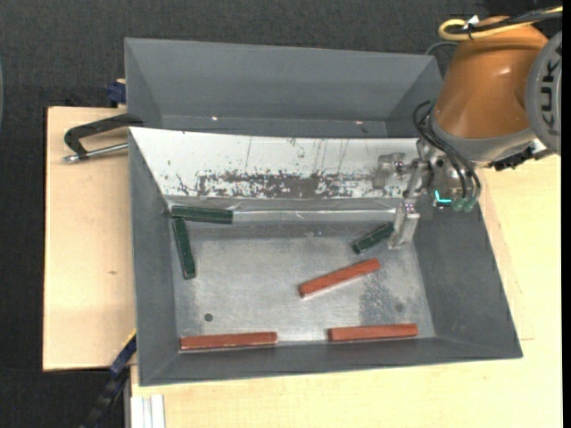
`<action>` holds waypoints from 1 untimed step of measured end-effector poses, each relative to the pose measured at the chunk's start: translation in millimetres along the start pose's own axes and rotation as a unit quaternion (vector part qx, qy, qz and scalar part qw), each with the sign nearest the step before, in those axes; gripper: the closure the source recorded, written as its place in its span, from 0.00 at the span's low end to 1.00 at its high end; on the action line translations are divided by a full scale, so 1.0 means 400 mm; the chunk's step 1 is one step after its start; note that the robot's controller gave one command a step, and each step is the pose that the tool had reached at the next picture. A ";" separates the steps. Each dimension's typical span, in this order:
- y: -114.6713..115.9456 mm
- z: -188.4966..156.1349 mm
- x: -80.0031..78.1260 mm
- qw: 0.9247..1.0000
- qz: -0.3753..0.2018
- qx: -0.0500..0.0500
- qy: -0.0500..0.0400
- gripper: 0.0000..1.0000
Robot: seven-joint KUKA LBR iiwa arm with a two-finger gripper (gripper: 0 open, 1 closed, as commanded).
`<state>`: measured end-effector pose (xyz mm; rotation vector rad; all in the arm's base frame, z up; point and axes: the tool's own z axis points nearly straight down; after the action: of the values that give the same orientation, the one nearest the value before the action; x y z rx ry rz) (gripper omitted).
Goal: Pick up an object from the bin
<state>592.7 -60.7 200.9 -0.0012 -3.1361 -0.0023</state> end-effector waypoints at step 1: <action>0.000 -0.012 -0.004 1.000 0.000 0.000 -0.004 0.00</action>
Offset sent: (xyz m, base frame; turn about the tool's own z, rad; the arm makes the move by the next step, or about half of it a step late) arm -0.0521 -0.0026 -0.1035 0.0376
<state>594.4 -60.6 205.6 0.0000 -3.1447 -0.0009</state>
